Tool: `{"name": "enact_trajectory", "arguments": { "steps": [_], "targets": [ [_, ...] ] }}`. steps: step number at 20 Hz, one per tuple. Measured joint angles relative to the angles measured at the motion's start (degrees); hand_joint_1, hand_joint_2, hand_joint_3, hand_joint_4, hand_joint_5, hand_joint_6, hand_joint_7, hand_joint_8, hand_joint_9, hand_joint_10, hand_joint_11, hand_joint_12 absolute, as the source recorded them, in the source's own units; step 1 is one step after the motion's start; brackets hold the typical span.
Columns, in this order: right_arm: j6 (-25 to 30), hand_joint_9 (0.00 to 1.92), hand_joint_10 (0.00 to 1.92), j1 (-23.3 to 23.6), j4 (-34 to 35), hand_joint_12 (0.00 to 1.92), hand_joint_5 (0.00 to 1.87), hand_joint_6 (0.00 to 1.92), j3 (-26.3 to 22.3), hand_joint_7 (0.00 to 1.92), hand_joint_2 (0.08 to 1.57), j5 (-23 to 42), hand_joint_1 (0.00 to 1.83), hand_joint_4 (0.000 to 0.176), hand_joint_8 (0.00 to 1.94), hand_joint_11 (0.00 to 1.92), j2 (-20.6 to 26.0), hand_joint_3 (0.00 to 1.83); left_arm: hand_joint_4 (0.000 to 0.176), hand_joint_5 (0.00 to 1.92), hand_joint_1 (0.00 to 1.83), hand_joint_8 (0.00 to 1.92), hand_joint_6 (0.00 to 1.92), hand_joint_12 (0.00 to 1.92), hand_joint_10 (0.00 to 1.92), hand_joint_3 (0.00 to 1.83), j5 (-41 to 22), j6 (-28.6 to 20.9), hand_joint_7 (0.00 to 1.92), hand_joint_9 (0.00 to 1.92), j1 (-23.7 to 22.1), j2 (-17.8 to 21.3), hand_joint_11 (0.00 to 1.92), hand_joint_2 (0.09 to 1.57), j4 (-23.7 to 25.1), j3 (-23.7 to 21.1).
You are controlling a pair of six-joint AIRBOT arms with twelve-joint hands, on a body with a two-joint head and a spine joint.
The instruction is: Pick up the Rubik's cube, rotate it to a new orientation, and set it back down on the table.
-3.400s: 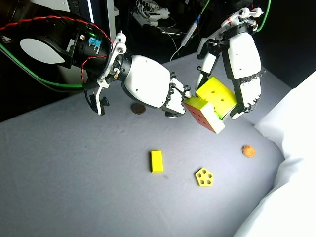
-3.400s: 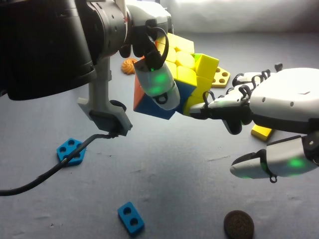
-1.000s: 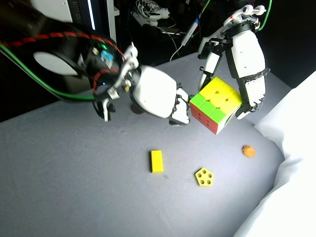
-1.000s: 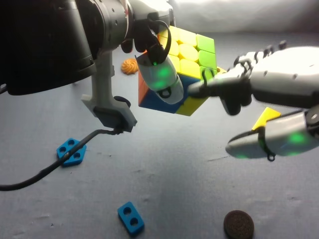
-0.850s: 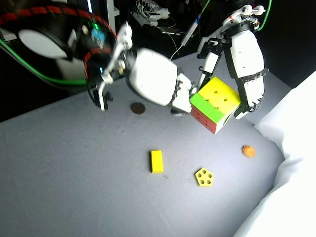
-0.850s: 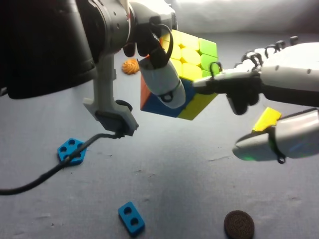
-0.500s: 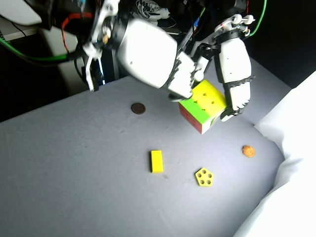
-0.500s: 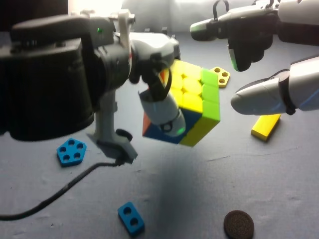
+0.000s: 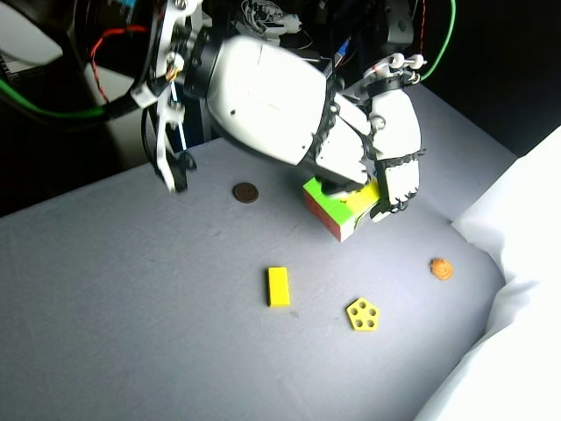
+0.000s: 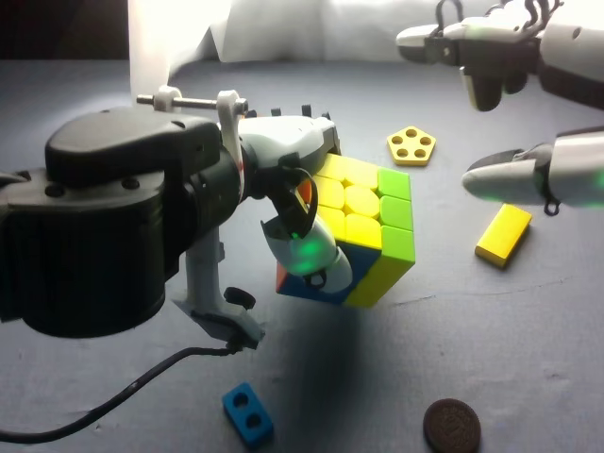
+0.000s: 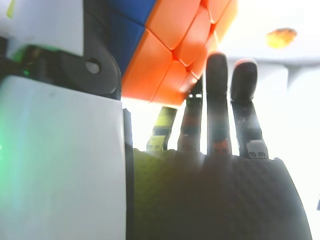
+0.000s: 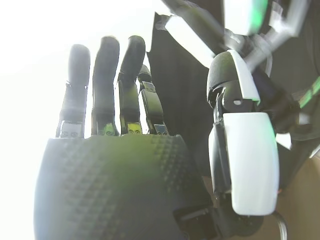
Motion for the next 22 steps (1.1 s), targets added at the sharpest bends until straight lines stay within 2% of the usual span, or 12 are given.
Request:
{"name": "enact_trajectory", "arguments": {
  "steps": [4,6,7,8,10,12,15,16,18,20,21,22],
  "targets": [
    [0.22,0.23,1.71,-1.6,-3.58,1.87,0.15,0.0,0.11,0.34,1.19,4.22,0.56,0.0,1.45,0.0,-0.42,0.0,0.0,0.12,1.19,1.82,1.69,1.92,1.86,0.0,0.87,-4.63,0.12,0.14,2.21,0.0,0.13,1.07,3.69,0.11],
    [0.63,0.21,1.74,-1.6,-4.55,1.89,0.11,0.0,0.2,0.3,1.2,4.96,0.52,0.0,1.49,0.0,-0.39,0.01,0.0,0.16,1.2,1.78,1.64,1.92,1.85,0.01,1.25,-7.43,0.12,0.14,3.56,0.0,0.12,1.11,5.31,0.11],
    [2.19,0.22,1.75,-1.6,-6.6,1.89,0.1,0.0,0.35,0.29,1.2,4.94,0.52,0.0,1.49,0.0,-0.39,0.0,0.0,0.13,1.14,1.73,1.64,1.92,1.81,0.01,1.46,-8.7,0.09,0.12,4.22,0.0,0.11,1.13,6.01,0.11],
    [3.63,0.22,1.75,-1.68,-8.11,1.89,0.11,0.0,0.35,0.31,1.19,4.96,0.54,0.0,1.47,0.0,-0.39,0.0,0.0,0.15,1.17,1.73,1.6,1.92,1.82,0.01,1.55,-9.7,0.09,0.12,4.7,0.0,0.11,1.12,6.54,0.11],
    [5.14,0.23,1.75,-2.47,-10.19,1.89,0.12,0.01,0.33,0.32,1.19,5.6,0.55,0.0,1.46,0.0,-0.52,0.0,0.0,0.16,1.16,1.75,1.61,1.92,1.83,0.0,1.66,-11.89,0.11,0.13,5.55,0.07,0.13,1.08,8.26,0.11],
    [5.2,0.23,1.71,-2.86,-11.56,1.86,0.14,0.01,0.35,0.33,1.2,5.33,0.54,0.0,1.43,0.0,-0.83,0.0,0.0,0.14,1.19,1.83,1.68,1.92,1.87,0.0,2.1,-14.69,0.08,0.12,6.29,0.42,0.15,1.11,9.73,0.2],
    [5.25,0.24,1.69,-3.04,-11.74,1.85,0.14,0.01,0.33,0.34,1.2,5.35,0.54,0.0,1.42,0.0,-0.87,0.0,0.0,0.11,1.14,1.83,1.71,1.92,1.88,0.0,2.54,-19.8,0.04,0.09,7.91,0.55,0.13,1.12,12.48,0.81],
    [5.22,0.24,1.69,-3.06,-11.72,1.86,0.12,0.0,0.35,0.33,1.2,5.4,0.53,0.0,1.41,0.0,-0.87,0.0,0.0,0.11,1.11,1.71,1.69,1.92,1.76,0.01,2.56,-21.18,0.12,0.15,8.31,0.66,0.11,1.13,12.81,0.83],
    [5.22,0.26,1.66,-3.41,-11.8,1.85,0.12,0.0,0.35,0.35,1.2,5.31,0.52,0.0,1.37,0.0,-0.9,0.0,0.0,0.16,1.11,1.59,1.59,1.92,1.68,0.0,2.6,-24.15,0.18,0.18,9.64,0.72,0.1,1.1,14.75,1.07],
    [5.22,0.25,1.67,-3.45,-12.72,1.85,0.14,0.01,0.33,0.34,1.2,5.31,0.53,0.0,1.37,0.0,-1.07,0.0,0.0,0.13,1.12,1.41,1.35,1.84,1.55,0.0,2.64,-27.1,0.19,0.18,10.84,0.85,0.1,1.06,16.61,1.25],
    [5.25,0.22,1.69,-3.58,-12.79,1.85,0.12,0.0,0.35,0.33,1.21,5.38,0.52,0.0,1.36,0.0,-1.07,0.0,0.0,0.13,1.09,1.25,1.08,1.73,1.42,0.0,2.71,-28.0,0.17,0.19,11.13,0.92,0.08,1.07,17.42,1.25],
    [5.25,0.23,1.68,-3.89,-12.79,1.86,0.1,0.0,0.33,0.33,1.21,5.64,0.53,0.0,1.36,0.0,-1.11,0.0,0.0,0.21,1.08,1.0,0.72,1.59,1.22,0.0,2.67,-28.94,0.2,0.21,11.69,1.03,0.06,1.06,18.25,1.25]
  ]
}}
